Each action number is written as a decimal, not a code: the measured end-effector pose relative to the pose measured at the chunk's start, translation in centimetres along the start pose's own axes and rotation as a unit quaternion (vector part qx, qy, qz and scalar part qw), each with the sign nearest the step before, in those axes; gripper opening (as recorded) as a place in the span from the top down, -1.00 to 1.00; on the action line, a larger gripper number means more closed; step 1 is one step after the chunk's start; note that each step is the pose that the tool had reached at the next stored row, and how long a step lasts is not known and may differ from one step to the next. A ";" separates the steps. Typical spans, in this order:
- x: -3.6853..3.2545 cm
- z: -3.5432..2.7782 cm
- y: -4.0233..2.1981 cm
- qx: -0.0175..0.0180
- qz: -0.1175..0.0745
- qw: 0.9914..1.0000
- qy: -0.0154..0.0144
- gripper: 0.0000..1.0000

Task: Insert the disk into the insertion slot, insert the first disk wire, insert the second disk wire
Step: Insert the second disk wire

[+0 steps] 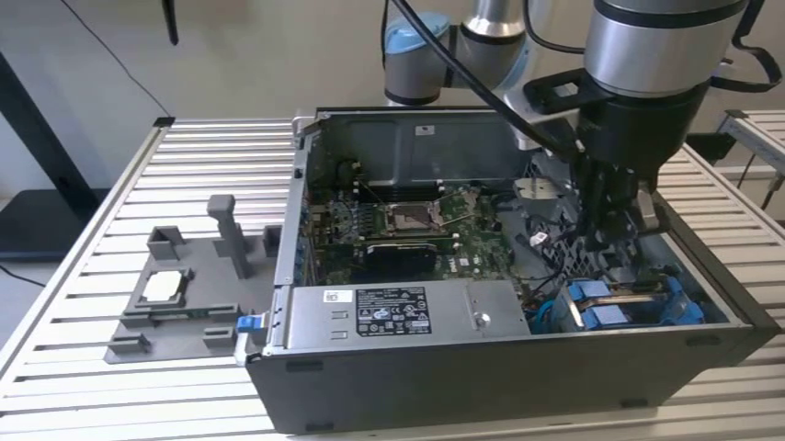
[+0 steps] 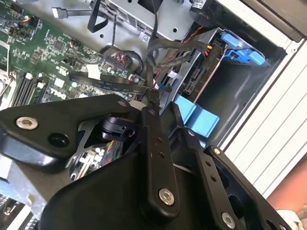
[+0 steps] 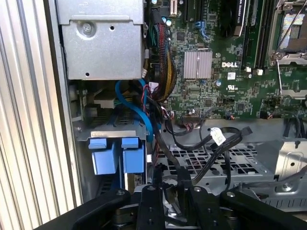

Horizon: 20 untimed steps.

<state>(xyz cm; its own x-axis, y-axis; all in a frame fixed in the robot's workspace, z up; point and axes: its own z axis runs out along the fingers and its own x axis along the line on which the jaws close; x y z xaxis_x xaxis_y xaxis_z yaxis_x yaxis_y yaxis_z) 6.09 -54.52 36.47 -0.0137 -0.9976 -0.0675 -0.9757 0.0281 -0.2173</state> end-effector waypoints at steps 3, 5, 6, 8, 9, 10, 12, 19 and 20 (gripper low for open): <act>0.00 0.02 0.00 0.002 0.000 1.000 0.000 0.63; 0.00 0.04 0.01 0.002 0.000 1.000 0.000 0.63; 0.01 0.05 0.01 0.003 0.000 1.000 0.000 0.63; 0.20 0.08 0.02 0.003 0.000 1.000 -0.001 0.63; 0.40 0.07 0.02 0.003 0.000 1.000 -0.001 0.63; 0.62 0.08 0.02 0.003 0.000 1.000 -0.002 0.67; 1.25 0.19 -0.01 0.002 0.001 1.000 -0.004 0.69; 1.99 1.03 -1.08 0.001 0.003 1.000 -0.015 0.69; 2.12 1.10 -1.15 0.000 0.004 1.000 -0.015 0.69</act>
<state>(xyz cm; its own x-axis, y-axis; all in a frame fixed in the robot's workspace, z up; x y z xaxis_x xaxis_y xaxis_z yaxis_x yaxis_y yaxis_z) 7.42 -56.60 35.51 -0.0139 -0.9950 -0.0987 -0.9758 0.0351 -0.2158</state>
